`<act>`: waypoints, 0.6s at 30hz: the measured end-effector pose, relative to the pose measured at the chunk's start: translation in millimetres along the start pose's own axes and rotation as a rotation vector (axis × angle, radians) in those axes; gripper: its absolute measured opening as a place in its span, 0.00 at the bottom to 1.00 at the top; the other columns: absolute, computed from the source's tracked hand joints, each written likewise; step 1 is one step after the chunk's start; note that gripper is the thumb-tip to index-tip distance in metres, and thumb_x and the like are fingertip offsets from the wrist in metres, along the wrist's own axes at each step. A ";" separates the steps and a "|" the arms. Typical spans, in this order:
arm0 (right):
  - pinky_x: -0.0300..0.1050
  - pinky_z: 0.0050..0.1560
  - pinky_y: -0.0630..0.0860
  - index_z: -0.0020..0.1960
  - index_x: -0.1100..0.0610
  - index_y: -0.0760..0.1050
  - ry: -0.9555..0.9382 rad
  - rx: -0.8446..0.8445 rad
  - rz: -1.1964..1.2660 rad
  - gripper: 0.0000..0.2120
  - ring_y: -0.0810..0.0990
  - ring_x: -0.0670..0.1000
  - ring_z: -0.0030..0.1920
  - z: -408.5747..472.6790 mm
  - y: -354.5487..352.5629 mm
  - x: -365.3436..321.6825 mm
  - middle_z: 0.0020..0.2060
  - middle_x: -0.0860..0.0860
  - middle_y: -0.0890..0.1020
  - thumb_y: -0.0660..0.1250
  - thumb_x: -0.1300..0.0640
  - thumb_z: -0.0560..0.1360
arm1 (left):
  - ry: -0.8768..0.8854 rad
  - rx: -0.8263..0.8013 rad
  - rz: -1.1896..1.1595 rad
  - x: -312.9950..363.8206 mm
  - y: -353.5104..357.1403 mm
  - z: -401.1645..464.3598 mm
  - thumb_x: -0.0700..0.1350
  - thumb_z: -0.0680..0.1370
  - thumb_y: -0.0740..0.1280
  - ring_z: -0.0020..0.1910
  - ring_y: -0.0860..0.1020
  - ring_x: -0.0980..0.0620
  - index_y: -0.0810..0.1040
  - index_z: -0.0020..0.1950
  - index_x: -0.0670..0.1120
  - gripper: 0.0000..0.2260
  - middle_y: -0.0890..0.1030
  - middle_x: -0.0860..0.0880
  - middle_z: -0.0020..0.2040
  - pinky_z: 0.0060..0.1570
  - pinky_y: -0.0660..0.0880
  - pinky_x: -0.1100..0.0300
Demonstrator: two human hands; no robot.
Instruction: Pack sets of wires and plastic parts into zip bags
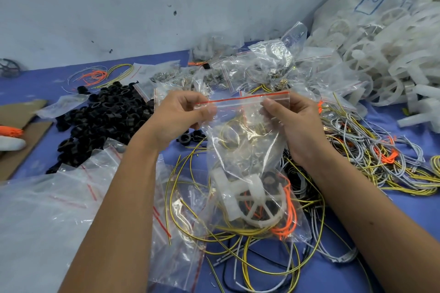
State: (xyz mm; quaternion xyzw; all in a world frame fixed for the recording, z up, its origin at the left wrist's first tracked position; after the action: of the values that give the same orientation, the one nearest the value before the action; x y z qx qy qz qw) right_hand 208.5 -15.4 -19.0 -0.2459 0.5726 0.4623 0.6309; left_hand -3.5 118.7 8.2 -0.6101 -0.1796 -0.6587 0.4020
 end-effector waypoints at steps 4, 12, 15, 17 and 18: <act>0.43 0.36 0.76 0.44 0.53 0.84 -0.003 -0.009 0.001 0.02 0.78 0.51 0.37 0.1 0.4 0.2 0.36 0.52 0.84 0.74 0.58 0.75 | 0.031 0.033 0.000 -2.6 6.4 3.9 0.34 0.76 0.73 0.34 0.76 0.48 0.81 0.40 0.41 0.06 0.79 0.41 0.36 0.36 0.75 0.65; 0.40 0.36 0.76 0.45 0.55 0.84 -0.022 -0.009 -0.039 0.02 0.79 0.49 0.36 0.5 1.2 3.4 0.37 0.52 0.85 0.74 0.57 0.75 | 0.068 0.044 0.083 -3.3 18.1 7.5 0.35 0.76 0.74 0.31 0.78 0.57 0.83 0.41 0.40 0.04 0.83 0.51 0.33 0.35 0.74 0.67; 0.40 0.36 0.76 0.45 0.55 0.84 -0.024 -0.003 -0.033 0.02 0.79 0.49 0.36 0.5 1.3 2.9 0.36 0.52 0.85 0.73 0.58 0.76 | 0.092 0.057 0.112 -2.6 19.2 9.5 0.34 0.76 0.74 0.32 0.78 0.56 0.83 0.39 0.43 0.07 0.83 0.52 0.32 0.38 0.76 0.64; 0.40 0.36 0.76 0.44 0.54 0.84 -0.028 0.002 -0.037 0.03 0.79 0.49 0.35 0.2 1.1 2.0 0.36 0.51 0.85 0.73 0.59 0.77 | 0.088 0.050 0.104 -2.1 18.2 10.4 0.35 0.76 0.75 0.33 0.79 0.57 0.83 0.40 0.45 0.07 0.83 0.53 0.33 0.40 0.77 0.65; 0.40 0.36 0.75 0.44 0.54 0.84 -0.030 0.001 -0.044 0.03 0.79 0.49 0.35 0.0 0.9 1.6 0.36 0.51 0.85 0.73 0.59 0.77 | 0.076 0.042 0.095 -2.1 18.7 10.1 0.35 0.76 0.75 0.34 0.80 0.57 0.83 0.41 0.45 0.07 0.84 0.53 0.35 0.41 0.78 0.65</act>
State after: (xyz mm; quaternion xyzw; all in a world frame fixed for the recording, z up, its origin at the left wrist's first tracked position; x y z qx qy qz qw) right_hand 207.6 -14.5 -20.3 -0.2512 0.5576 0.4518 0.6495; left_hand 17.0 115.2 3.4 -0.5840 -0.1486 -0.6576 0.4522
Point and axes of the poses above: each hand's wrist, its own z-axis towards the middle knuckle, its own y-axis out of the palm, x = y × z, the point moved 1 cm from there along z, towards the middle knuckle
